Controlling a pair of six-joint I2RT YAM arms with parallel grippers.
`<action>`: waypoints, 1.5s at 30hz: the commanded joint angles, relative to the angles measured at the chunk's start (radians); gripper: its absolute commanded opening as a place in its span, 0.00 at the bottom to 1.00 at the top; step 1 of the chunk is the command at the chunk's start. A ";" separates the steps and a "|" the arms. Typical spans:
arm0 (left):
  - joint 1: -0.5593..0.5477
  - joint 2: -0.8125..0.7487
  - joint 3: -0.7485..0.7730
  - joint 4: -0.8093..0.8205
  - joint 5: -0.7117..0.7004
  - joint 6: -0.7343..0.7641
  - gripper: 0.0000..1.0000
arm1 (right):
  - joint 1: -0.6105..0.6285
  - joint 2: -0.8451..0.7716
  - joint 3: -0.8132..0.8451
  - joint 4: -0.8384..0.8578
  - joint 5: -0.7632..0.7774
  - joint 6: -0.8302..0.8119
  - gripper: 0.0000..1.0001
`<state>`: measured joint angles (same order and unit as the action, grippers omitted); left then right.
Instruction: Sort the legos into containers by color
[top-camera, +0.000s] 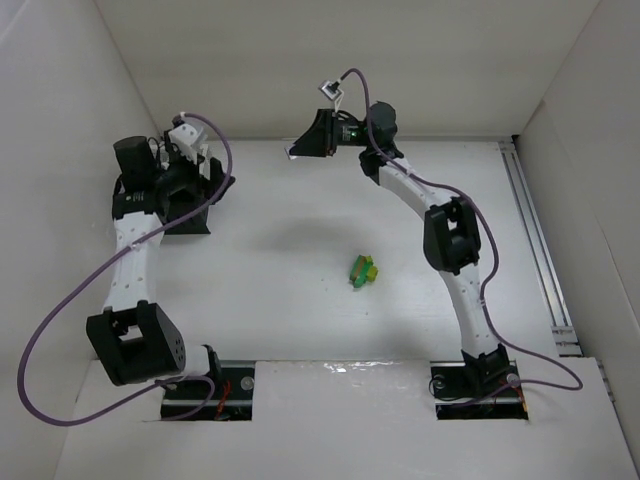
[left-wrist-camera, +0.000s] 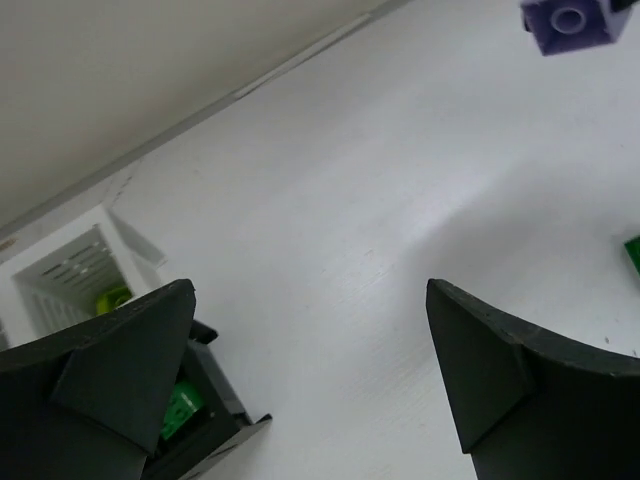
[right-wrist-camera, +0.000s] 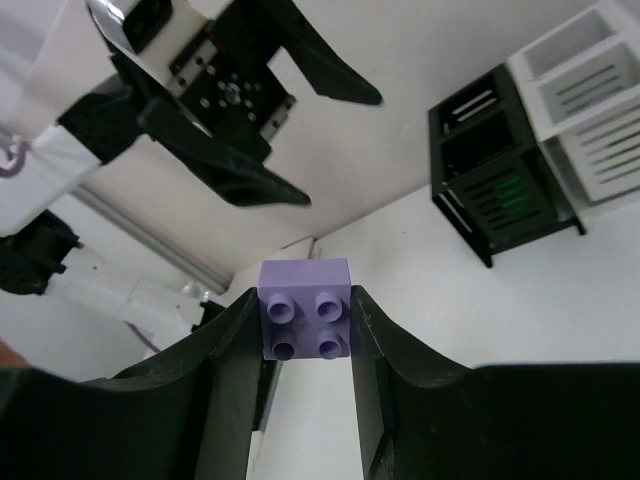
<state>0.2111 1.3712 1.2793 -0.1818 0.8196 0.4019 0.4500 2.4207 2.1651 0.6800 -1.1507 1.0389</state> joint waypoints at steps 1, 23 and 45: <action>-0.038 -0.070 -0.093 0.080 0.153 0.136 0.98 | 0.036 -0.051 0.026 0.170 -0.058 0.147 0.00; -0.199 -0.061 -0.185 0.384 0.276 0.069 0.89 | 0.082 -0.054 0.038 0.110 -0.066 0.176 0.00; -0.305 -0.090 -0.225 0.534 0.055 0.057 0.64 | 0.110 -0.025 0.078 0.041 -0.021 0.158 0.00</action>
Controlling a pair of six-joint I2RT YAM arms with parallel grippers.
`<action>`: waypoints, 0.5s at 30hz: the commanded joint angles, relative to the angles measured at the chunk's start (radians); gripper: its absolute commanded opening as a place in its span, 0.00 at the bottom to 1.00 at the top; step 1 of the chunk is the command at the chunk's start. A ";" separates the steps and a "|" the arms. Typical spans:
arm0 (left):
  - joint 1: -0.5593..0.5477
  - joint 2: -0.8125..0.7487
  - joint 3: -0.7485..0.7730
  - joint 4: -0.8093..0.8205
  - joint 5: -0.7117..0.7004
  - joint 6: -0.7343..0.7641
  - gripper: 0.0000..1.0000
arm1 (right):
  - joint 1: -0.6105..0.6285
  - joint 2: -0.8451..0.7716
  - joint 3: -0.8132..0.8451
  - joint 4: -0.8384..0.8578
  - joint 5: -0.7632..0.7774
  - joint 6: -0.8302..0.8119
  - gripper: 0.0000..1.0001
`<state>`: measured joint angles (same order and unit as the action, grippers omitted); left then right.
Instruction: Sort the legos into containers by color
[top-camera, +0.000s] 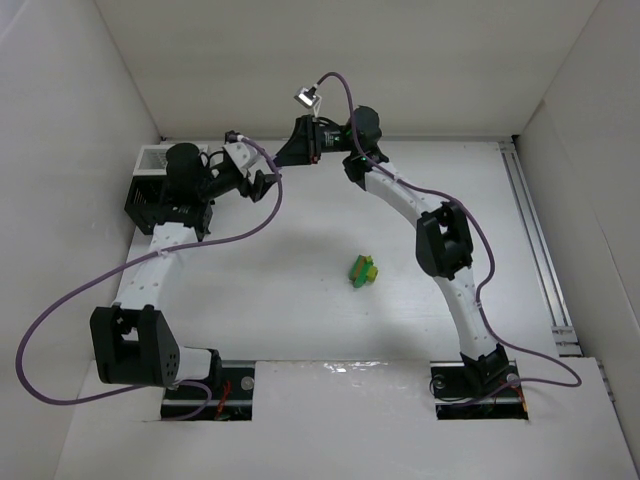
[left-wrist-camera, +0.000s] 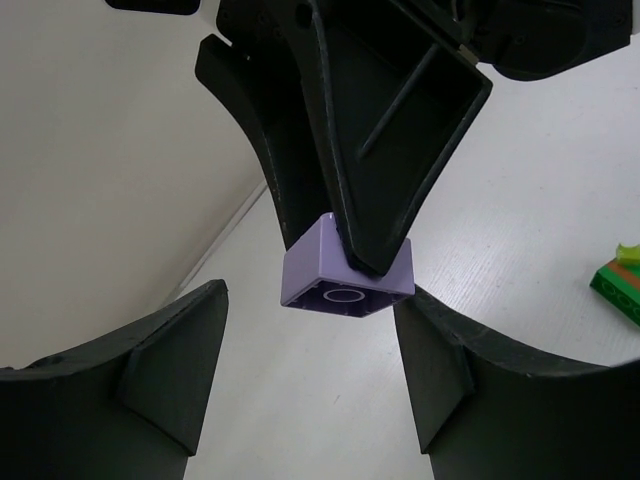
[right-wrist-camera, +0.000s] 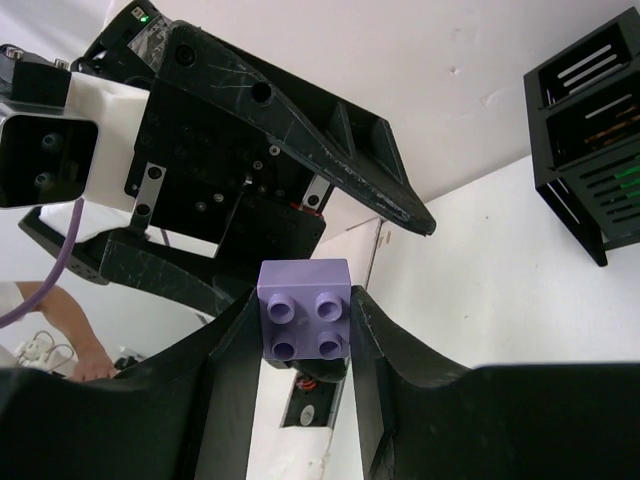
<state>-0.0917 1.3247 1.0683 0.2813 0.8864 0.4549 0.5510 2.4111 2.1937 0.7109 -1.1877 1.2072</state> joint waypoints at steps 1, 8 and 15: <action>-0.011 -0.053 -0.014 0.071 -0.035 0.004 0.63 | 0.009 -0.015 0.040 0.010 0.016 -0.011 0.00; -0.020 -0.062 -0.033 0.084 -0.044 0.025 0.63 | 0.009 0.003 0.040 -0.034 0.051 -0.011 0.00; -0.020 -0.071 -0.042 0.124 -0.053 0.007 0.67 | 0.000 0.003 0.040 -0.067 0.060 -0.020 0.00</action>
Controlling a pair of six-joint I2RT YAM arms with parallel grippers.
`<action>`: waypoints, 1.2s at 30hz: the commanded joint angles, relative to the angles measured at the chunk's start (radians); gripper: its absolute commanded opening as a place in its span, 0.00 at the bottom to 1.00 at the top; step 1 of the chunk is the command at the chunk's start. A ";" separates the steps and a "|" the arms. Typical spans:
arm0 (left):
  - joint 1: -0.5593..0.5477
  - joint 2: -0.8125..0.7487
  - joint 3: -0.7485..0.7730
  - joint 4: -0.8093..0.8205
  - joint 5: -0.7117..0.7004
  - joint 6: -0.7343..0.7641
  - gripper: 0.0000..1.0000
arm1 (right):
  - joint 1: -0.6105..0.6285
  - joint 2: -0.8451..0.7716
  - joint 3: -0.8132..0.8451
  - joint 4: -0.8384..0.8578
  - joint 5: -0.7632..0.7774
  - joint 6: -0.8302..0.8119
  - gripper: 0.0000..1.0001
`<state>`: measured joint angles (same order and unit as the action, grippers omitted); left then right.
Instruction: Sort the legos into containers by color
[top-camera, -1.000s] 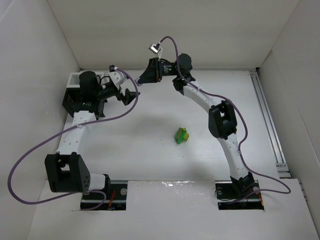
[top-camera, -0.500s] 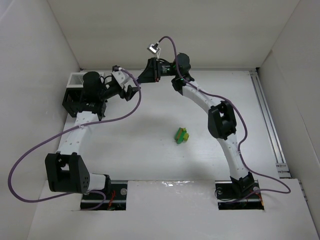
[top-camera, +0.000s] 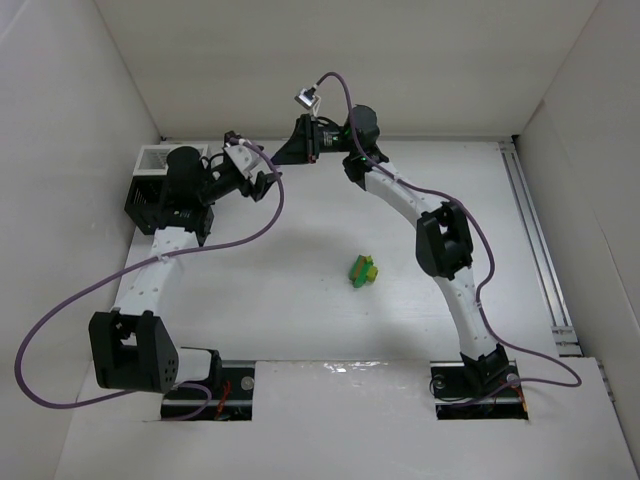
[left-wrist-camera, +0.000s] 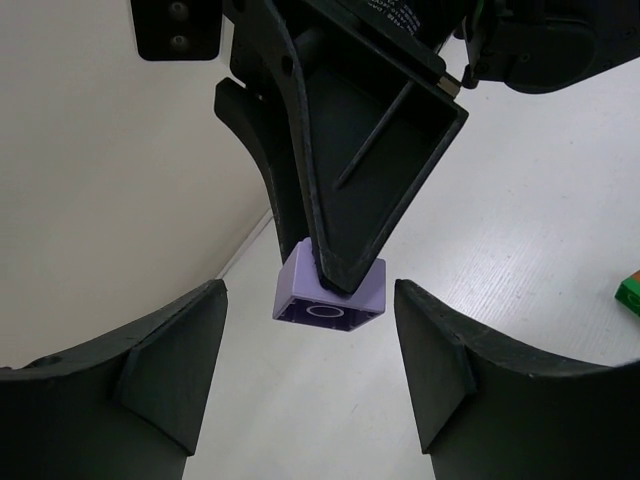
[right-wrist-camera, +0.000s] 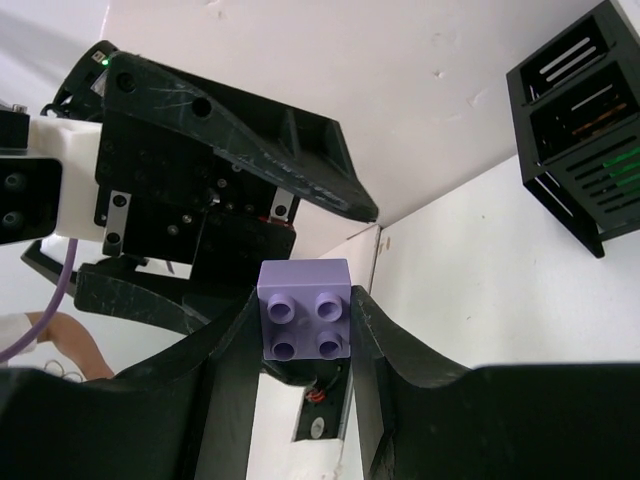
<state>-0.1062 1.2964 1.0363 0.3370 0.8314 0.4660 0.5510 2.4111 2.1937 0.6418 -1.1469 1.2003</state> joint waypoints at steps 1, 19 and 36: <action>-0.006 -0.043 -0.010 0.068 0.002 -0.004 0.64 | 0.000 0.003 0.040 0.002 0.019 -0.022 0.00; -0.006 -0.034 0.008 0.034 0.003 -0.013 0.09 | 0.000 0.003 0.040 -0.008 0.029 -0.031 0.43; 0.088 0.036 0.131 -0.036 -0.589 -0.415 0.00 | -0.123 -0.308 -0.121 -0.604 0.291 -0.676 0.95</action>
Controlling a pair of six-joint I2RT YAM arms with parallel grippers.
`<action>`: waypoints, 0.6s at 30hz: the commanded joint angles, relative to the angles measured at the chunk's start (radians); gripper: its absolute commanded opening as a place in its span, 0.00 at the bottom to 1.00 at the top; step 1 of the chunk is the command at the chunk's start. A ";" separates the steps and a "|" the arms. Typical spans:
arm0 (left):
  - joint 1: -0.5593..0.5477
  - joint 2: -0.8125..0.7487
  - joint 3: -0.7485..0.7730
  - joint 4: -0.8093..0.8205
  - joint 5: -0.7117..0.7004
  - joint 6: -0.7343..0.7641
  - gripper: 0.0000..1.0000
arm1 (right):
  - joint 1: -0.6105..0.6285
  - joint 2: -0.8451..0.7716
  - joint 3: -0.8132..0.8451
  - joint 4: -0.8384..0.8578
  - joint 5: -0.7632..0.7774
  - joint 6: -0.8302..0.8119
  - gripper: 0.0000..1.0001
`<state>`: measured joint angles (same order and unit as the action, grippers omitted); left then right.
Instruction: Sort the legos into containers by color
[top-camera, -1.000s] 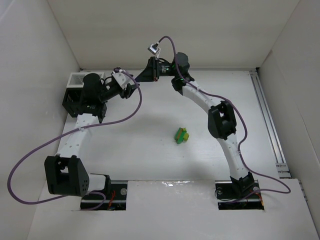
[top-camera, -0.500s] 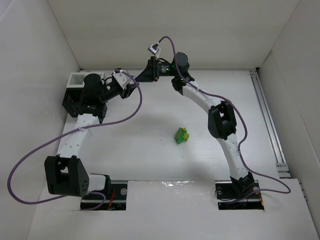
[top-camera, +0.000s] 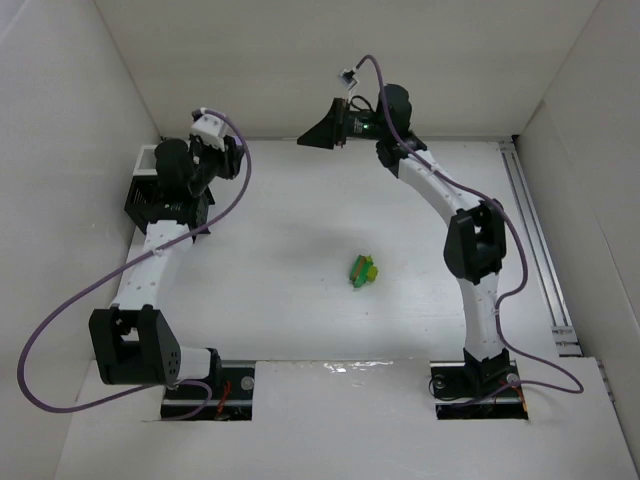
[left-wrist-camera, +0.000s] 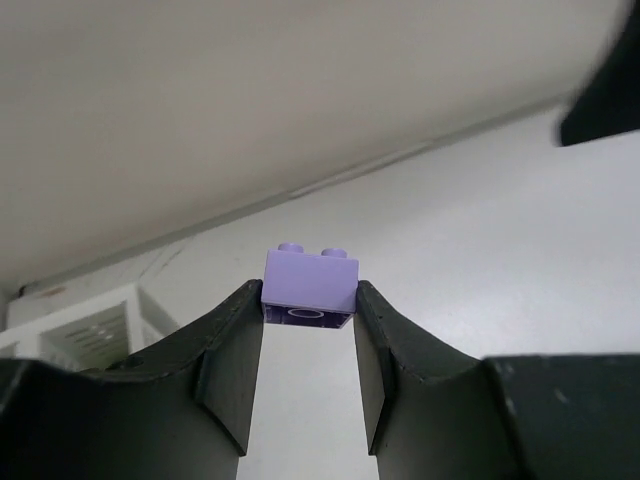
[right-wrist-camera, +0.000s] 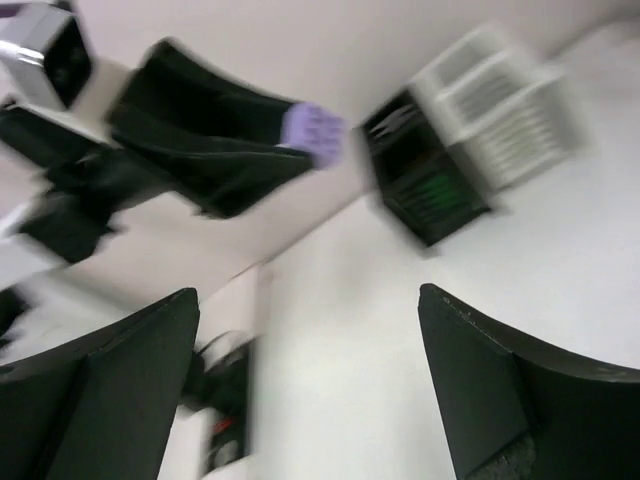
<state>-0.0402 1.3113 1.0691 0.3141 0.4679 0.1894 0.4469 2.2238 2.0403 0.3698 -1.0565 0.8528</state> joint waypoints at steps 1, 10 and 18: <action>0.032 0.038 0.161 -0.039 -0.265 -0.180 0.00 | -0.004 -0.148 0.032 -0.421 0.280 -0.501 0.94; 0.224 0.393 0.612 -0.489 -0.448 -0.326 0.00 | 0.049 -0.233 -0.045 -0.646 0.697 -0.854 0.99; 0.333 0.569 0.851 -0.633 -0.394 -0.285 0.00 | 0.069 -0.263 -0.078 -0.689 0.835 -0.864 0.99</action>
<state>0.2802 1.8874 1.8339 -0.2413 0.0708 -0.0975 0.5053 2.0090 1.9533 -0.2966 -0.3355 0.0311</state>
